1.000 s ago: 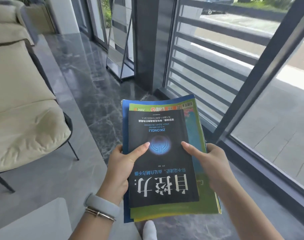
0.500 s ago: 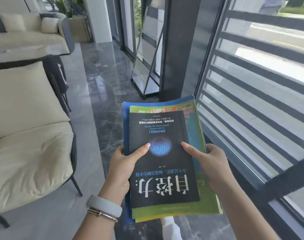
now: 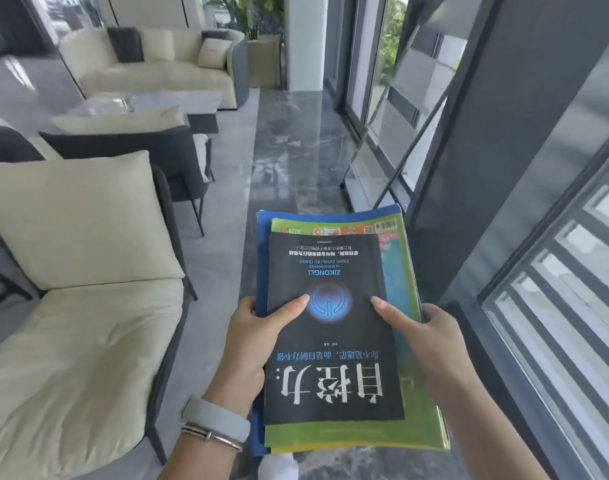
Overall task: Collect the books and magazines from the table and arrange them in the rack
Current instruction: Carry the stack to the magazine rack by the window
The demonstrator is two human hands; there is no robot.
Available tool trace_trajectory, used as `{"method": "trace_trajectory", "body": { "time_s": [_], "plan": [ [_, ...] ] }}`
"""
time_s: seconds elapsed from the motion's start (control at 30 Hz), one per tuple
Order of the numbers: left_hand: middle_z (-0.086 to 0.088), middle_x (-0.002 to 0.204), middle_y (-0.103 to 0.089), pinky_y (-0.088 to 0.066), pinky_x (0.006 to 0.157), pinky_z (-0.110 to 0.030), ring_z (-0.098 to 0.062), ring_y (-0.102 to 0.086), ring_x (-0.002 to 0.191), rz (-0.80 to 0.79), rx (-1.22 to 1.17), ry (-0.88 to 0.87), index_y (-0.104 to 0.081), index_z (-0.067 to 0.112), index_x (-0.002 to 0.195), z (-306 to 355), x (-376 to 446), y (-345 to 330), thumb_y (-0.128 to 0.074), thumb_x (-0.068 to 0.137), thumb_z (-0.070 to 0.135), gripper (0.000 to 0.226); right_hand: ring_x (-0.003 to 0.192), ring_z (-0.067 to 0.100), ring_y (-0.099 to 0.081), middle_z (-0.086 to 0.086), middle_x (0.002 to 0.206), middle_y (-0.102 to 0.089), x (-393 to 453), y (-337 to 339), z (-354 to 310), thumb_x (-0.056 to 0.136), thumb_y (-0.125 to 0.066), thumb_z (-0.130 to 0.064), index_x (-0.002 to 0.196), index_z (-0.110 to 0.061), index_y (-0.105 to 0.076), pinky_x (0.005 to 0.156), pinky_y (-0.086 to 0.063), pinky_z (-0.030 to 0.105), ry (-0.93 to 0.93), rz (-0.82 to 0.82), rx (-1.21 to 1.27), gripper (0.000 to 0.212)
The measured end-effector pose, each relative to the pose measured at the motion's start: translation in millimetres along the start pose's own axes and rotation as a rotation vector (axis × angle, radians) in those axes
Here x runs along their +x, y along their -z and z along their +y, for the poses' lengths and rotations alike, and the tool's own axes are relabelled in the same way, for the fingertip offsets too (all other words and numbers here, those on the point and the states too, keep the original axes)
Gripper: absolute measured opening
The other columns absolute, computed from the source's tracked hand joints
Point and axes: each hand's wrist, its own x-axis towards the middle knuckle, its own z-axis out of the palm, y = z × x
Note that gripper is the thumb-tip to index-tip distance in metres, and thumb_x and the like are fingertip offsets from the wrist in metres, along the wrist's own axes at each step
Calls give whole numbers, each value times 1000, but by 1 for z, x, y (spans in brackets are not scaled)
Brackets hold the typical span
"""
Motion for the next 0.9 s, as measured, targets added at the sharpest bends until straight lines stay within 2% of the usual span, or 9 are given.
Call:
{"method": "trace_trajectory", "body": {
  "time_s": [0.13,0.27,0.4,0.6,0.77,0.8,0.9],
  "plan": [
    [-8,84,-70,-54,49,-25,-21,-69,69,16,2,17,-56,14,85,27,109,-13,-80,62,25,35,66,24,-64,12,80,-70,100,-54,-27,71,-82,-32,81,-4,-64,54,-51,31,7,-26,5,36],
    [-4,84,-69,-49,43,-20,-17,-68,68,-12,23,13,-54,19,85,77,222,-24,-79,64,28,33,65,21,-66,8,80,-71,197,-113,-68,72,-81,-31,88,-2,-65,52,-51,27,3,-35,23,37],
    [-3,81,-70,-49,44,-19,-16,-68,66,-22,22,-3,-58,16,86,125,316,-45,-81,62,23,34,67,23,-66,10,81,-71,282,-153,-113,72,-81,-30,90,2,-65,55,-52,28,-5,-20,15,40],
    [-9,87,-71,-55,55,-29,-25,-70,74,-41,12,36,-57,14,89,169,463,-87,-81,61,25,39,77,30,-70,12,86,-74,423,-203,-164,71,-82,-29,91,-1,-66,71,-58,40,-2,-10,15,38],
    [-10,86,-73,-56,56,-30,-26,-71,72,-70,-11,56,-60,14,92,200,595,-129,-81,61,25,39,72,20,-69,7,87,-73,552,-244,-199,74,-80,-30,98,-3,-65,51,-52,21,34,-12,15,39],
    [-9,83,-74,-56,56,-30,-25,-71,70,-78,-10,65,-61,14,91,209,622,-139,-81,60,25,38,74,20,-70,7,89,-73,580,-251,-208,73,-80,-31,100,-4,-65,53,-53,23,42,-13,11,41],
    [0,64,-74,-53,47,-24,-17,-70,56,-103,-12,72,-63,14,84,244,699,-171,-80,62,24,29,83,25,-71,6,96,-72,661,-272,-244,70,-81,-33,107,-9,-61,73,-59,40,70,-28,11,48]
  ]
}}
